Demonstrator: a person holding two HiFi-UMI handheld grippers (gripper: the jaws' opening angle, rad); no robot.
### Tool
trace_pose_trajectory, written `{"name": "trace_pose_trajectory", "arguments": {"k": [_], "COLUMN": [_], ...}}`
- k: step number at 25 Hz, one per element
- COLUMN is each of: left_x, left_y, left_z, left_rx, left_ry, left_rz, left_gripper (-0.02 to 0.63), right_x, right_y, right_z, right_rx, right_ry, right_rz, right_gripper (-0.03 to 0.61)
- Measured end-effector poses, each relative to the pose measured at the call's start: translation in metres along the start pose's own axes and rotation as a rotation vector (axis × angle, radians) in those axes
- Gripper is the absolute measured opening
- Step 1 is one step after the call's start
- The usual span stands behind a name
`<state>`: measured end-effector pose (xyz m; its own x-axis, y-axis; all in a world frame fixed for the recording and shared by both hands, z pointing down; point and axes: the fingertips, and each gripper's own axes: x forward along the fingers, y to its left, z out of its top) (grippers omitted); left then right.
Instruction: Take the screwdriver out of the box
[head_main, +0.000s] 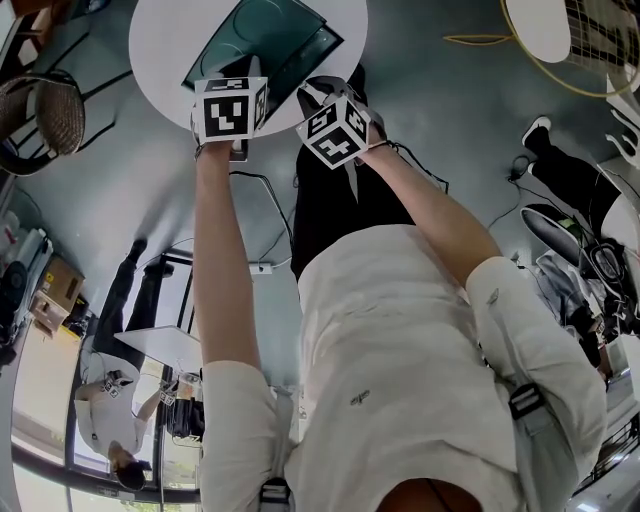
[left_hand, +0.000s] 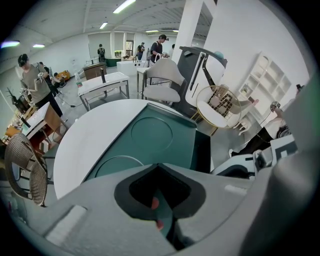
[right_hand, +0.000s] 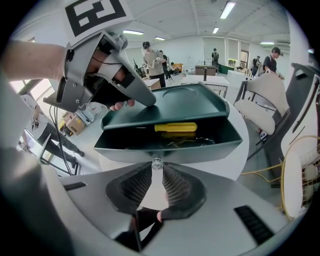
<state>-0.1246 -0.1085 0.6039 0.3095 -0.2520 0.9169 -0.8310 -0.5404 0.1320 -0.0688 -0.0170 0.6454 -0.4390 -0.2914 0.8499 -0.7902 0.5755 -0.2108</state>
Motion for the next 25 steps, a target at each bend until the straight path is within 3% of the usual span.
{"name": "trace_pose_trajectory", "arguments": {"k": [25], "left_x": [0.003], "left_y": [-0.007], "left_z": [0.003], "left_rx": [0.006], "left_ry": [-0.011], "left_rz": [0.055], "left_gripper": [0.009], "right_x": [-0.027], "right_y": [0.0], "right_z": [-0.057], "right_rx": [0.021], "right_ry": [0.046], "right_rz": [0.004], "right_gripper": [0.075]}}
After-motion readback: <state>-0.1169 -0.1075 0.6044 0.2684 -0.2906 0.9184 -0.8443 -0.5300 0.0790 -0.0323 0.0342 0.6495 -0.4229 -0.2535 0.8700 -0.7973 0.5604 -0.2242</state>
